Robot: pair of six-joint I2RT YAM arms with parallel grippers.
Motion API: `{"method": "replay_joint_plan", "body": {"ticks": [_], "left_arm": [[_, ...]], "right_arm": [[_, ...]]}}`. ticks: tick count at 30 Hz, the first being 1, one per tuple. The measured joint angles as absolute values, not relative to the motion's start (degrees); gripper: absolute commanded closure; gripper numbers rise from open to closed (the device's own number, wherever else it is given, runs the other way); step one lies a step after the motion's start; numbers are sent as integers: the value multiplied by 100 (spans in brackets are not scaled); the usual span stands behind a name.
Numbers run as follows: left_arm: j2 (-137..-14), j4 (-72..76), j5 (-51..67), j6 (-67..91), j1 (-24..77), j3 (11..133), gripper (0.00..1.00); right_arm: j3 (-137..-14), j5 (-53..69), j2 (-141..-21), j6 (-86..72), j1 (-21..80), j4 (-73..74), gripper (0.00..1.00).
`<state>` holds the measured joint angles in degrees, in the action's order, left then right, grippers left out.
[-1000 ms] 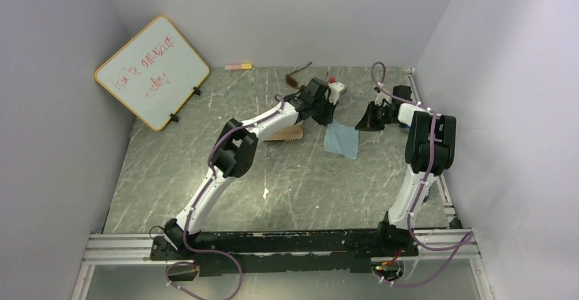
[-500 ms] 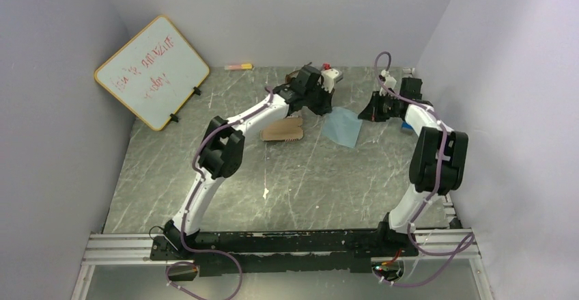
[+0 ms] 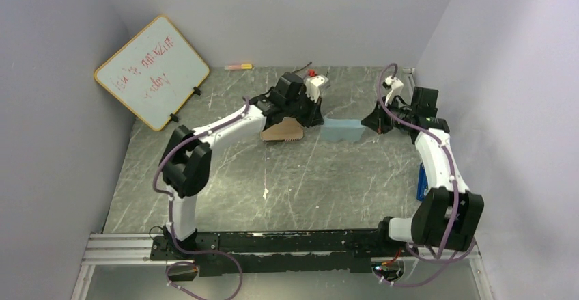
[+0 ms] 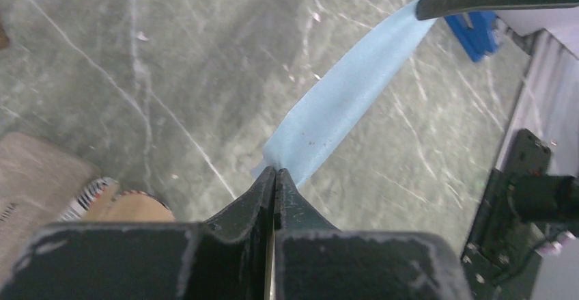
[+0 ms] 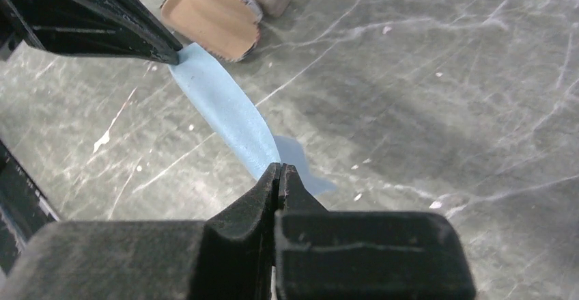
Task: Organize the sunglasses
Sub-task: Adjust the glasses cleaning cloth at the center of the board, then fold the glasses cleaning cloth at the center of the board.
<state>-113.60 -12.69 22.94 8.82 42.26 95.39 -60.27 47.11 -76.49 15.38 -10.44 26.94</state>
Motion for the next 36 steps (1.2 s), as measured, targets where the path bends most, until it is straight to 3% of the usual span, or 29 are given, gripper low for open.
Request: {"method": "replay_joint_plan", "body": {"ticks": [7,17,36], "left_arm": [[-10532,-991,2646,1020,4456,8440,95],[-10333,-987,2801,1087,4816,7710,94],[-11990,-1100,1800,814,4814,9150,94]], "right_arm": [[-5581,4984,-6757,2204,-1041,3555,100],[-5116,4915,-6355,2661,-998,4075,100],[-5227,3988,-8263,2112,-858,2674,100]]}}
